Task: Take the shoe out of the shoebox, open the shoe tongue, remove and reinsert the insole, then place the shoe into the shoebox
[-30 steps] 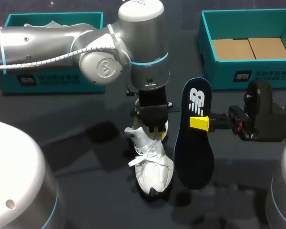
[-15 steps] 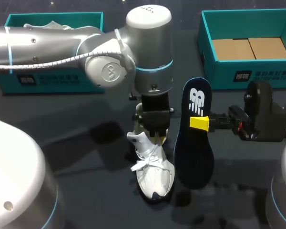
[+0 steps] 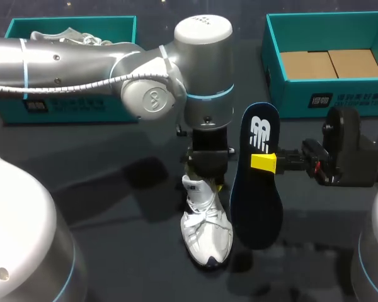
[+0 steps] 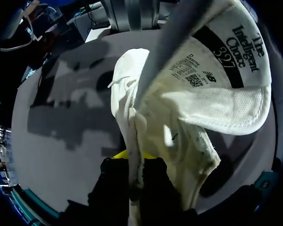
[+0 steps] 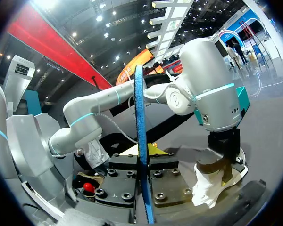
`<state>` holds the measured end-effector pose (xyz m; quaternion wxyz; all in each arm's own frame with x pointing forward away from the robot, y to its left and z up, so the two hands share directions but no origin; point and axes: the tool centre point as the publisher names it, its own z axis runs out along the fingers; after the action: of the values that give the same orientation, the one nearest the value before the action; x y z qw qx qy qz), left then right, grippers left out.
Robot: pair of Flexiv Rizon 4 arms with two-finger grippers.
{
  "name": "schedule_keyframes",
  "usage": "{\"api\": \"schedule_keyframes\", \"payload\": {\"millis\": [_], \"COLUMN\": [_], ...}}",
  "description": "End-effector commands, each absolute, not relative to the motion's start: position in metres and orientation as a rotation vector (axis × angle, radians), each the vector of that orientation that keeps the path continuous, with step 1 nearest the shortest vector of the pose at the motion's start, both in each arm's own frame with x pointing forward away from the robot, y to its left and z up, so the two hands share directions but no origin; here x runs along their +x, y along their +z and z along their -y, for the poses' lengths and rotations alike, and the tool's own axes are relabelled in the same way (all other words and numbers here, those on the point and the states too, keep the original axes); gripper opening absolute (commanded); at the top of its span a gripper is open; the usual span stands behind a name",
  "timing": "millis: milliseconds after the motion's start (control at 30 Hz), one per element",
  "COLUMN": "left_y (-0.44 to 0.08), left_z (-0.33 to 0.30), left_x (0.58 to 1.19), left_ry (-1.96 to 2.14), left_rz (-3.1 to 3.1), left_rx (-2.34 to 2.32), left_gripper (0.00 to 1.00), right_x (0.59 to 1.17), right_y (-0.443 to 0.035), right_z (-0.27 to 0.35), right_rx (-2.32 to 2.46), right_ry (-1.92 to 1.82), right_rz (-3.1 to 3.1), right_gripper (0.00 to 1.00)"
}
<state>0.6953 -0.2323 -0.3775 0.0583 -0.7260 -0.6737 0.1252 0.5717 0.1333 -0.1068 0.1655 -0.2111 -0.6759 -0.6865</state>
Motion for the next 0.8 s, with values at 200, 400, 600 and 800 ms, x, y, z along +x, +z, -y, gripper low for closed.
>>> {"api": "schedule_keyframes", "payload": {"millis": [200, 400, 600, 800], "left_y": [-0.386, -0.381, -0.369, -0.332], "left_z": [0.238, 0.239, 0.241, 0.240], "left_x": [0.695, 0.695, 0.696, 0.705], "left_ry": [0.389, 0.416, 0.495, 0.677], "left_rz": [2.028, 2.036, 2.069, 2.173], "left_rx": [-2.226, -2.241, -2.250, -2.287], "left_gripper": [0.00, 0.36, 1.00, 1.00], "right_x": [0.569, 0.569, 0.569, 0.569], "right_y": [-0.106, -0.106, -0.106, -0.106], "right_z": [-0.133, -0.133, -0.133, -0.133], "right_rx": [-0.608, -0.608, -0.608, -0.608], "right_ry": [-1.956, -1.956, -1.956, -1.956], "right_rz": [1.928, 1.928, 1.928, 1.928], "right_gripper": [0.00, 0.00, 0.00, 0.00]}}
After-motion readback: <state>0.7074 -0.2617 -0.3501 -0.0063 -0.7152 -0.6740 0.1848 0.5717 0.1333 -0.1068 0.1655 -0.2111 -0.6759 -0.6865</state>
